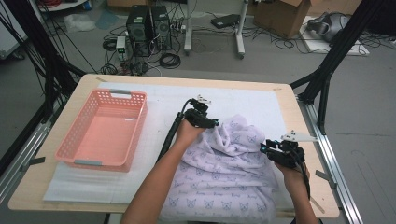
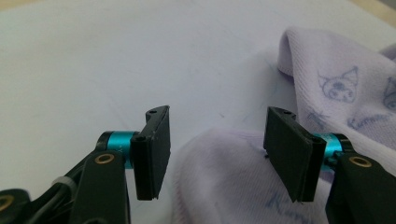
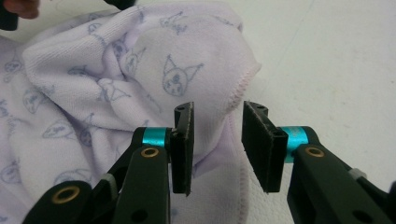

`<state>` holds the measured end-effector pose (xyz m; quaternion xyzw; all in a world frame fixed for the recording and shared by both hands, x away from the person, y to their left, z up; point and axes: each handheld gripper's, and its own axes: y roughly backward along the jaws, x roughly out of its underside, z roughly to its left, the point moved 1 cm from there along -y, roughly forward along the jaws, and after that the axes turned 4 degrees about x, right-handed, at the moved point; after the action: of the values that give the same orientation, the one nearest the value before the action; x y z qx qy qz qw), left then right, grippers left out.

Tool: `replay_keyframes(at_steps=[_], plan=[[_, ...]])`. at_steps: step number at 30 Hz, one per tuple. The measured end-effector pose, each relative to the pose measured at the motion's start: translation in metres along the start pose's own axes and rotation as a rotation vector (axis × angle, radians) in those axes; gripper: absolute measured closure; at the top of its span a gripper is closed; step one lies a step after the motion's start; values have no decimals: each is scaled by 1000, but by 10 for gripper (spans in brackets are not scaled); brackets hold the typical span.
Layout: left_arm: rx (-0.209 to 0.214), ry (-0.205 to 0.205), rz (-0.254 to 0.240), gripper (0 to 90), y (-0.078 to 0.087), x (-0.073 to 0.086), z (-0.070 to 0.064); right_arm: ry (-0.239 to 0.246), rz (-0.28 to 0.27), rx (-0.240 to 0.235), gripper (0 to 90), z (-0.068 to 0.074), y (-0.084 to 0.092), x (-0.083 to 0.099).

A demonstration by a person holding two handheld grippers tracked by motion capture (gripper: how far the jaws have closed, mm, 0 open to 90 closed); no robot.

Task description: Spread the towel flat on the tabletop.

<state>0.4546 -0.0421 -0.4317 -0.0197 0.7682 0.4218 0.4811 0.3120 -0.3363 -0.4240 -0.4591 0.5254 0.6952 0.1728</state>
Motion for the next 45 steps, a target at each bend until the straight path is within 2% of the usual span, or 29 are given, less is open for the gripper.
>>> replay_keyframes(at_steps=[3,5,9,13,14,15,16,17,18,20,22,23,25,28,30,32,36,38,39,40,42,43,45], plan=[[43,-49,29,421,-13,-1,-13,-10,1,-1,638,-2,1,2],[63,-96,62,417,-19,1,-20,-14,-3,2,638,-4,2,3],[76,-102,74,387,-20,3,-23,-28,-15,7,638,-7,5,4],[77,-157,87,397,-19,6,-31,-31,-17,8,638,-8,5,4],[76,-173,85,429,-18,8,-33,-31,-16,7,638,-8,5,4],[70,-190,88,498,-17,9,-35,-32,-15,7,638,-8,4,4],[64,-189,91,601,-15,10,-35,-33,-16,6,638,-8,4,4],[77,-160,102,718,-14,10,-35,-34,-15,6,638,-8,4,4],[85,-147,108,763,-13,9,-33,-37,-15,4,638,-7,4,4],[84,-117,110,813,-10,8,-30,-33,-16,2,638,-7,3,4],[38,-85,73,826,-5,7,-25,-37,-16,2,639,-6,3,4],[16,-66,48,829,0,6,-20,-37,-17,2,638,-6,3,4],[-32,3,-20,831,12,3,-7,-39,-16,0,638,-7,3,5],[-147,96,-155,832,37,2,14,-48,-21,3,639,-7,2,5],[-213,135,-233,833,54,3,26,-57,-24,-2,638,-7,0,4],[-253,141,-267,833,65,7,34,-61,-27,-3,635,-6,-4,3],[-272,150,-277,835,74,17,42,-38,1,-17,621,0,-22,-7],[-245,176,-281,835,76,24,44,-36,0,-23,617,2,-31,-14],[-229,174,-260,835,76,26,44,-36,1,-31,614,3,-36,-19],[-221,166,-259,834,75,30,42,-41,-2,-44,614,5,-41,-26],[-203,165,-252,835,76,35,41,-56,-12,-84,605,11,-52,-39],[-197,163,-243,834,76,37,41,-71,-24,-130,591,15,-59,-49],[-183,164,-229,833,75,43,40,-89,-40,-178,552,25,-67,-61]])
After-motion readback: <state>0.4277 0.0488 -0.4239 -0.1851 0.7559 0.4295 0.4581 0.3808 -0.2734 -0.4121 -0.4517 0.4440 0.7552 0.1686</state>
